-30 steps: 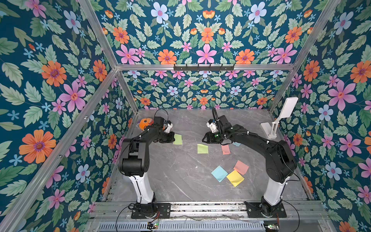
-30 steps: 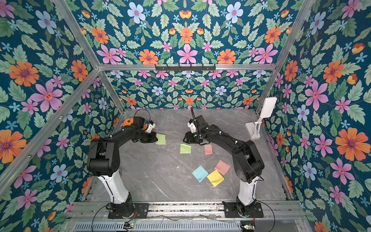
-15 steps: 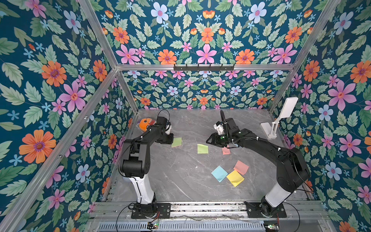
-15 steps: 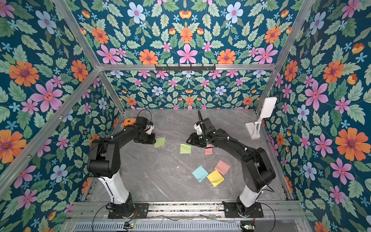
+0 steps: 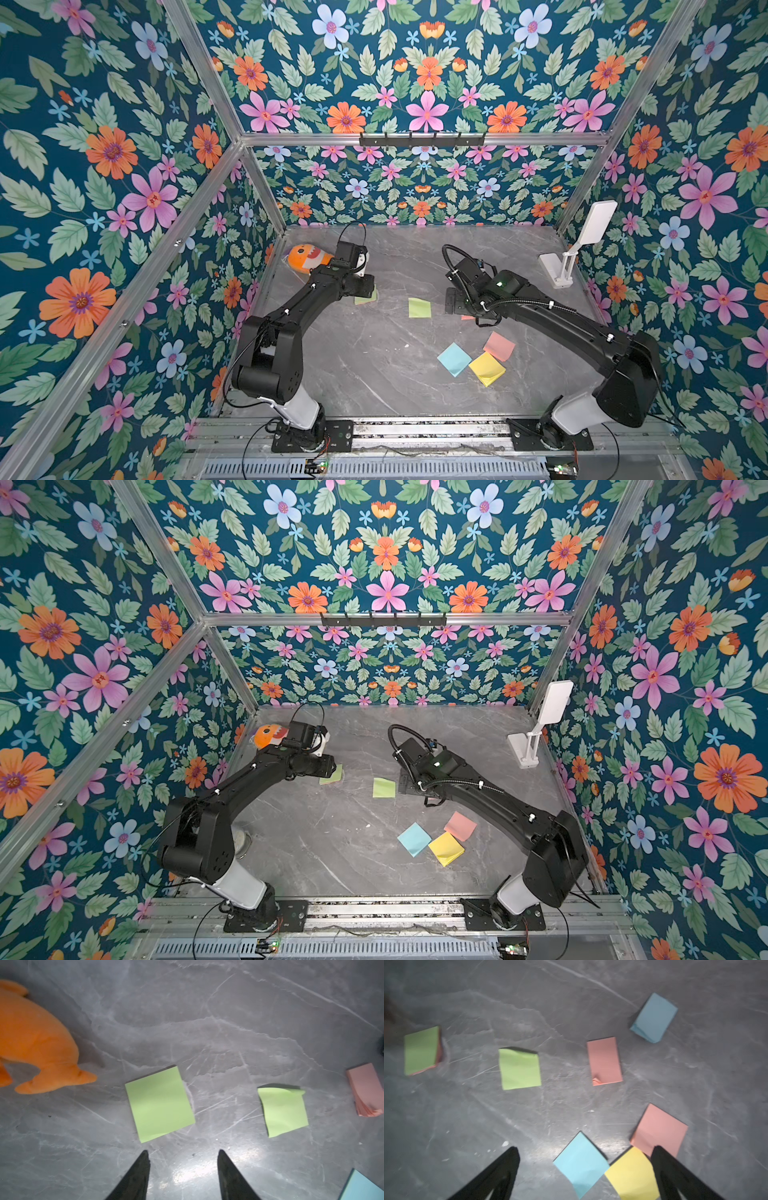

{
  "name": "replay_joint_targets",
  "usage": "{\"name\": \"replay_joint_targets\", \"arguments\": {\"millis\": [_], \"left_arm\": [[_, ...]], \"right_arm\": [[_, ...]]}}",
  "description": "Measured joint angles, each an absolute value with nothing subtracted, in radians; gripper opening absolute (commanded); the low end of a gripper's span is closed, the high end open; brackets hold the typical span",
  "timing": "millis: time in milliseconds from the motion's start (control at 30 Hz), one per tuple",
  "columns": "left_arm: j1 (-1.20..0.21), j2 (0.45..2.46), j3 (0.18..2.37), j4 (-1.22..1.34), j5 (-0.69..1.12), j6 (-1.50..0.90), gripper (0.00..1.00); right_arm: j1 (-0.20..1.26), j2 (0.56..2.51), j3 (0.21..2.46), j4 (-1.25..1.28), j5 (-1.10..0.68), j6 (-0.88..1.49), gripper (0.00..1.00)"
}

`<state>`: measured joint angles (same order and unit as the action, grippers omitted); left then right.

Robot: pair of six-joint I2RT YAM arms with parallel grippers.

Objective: Tear off pages from different memo pads
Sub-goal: Place the memo pad at the center of the board, then pick up the memo pad from the center of the board.

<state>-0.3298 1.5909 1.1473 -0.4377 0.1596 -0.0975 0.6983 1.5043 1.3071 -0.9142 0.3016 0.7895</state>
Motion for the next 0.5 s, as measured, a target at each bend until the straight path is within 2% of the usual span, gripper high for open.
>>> {"name": "replay_joint_targets", "arguments": {"millis": [67,133,200,267,400,500], "left_arm": [[-0.357,1.552,1.12,-0.402,0.147,-0.112,0.75],[-0.363,1.509,1.089,-0.361,0.117,-0.137,0.79],[-0.363,1.462,1.056,-0.322,0.082,-0.161,0.83],[-0.362,1.425,1.032,-0.282,0.049,-0.187,0.9],[-0.341,1.397,1.005,-0.226,0.031,-0.252,0.95],[-0.274,1.389,0.965,-0.184,0.071,-0.327,0.98]], "right_arm": [[0.615,1.485,1.253,-0.889,0.239,0.781,0.68],[0.553,1.457,1.188,-0.842,0.17,0.782,0.54],[0.527,1.426,1.132,-0.818,0.095,0.791,0.49],[0.517,1.413,1.104,-0.815,0.072,0.815,0.49],[0.512,1.42,1.067,-0.827,0.063,0.86,0.44],[0.511,1.416,1.029,-0.84,0.06,0.881,0.39]]}}
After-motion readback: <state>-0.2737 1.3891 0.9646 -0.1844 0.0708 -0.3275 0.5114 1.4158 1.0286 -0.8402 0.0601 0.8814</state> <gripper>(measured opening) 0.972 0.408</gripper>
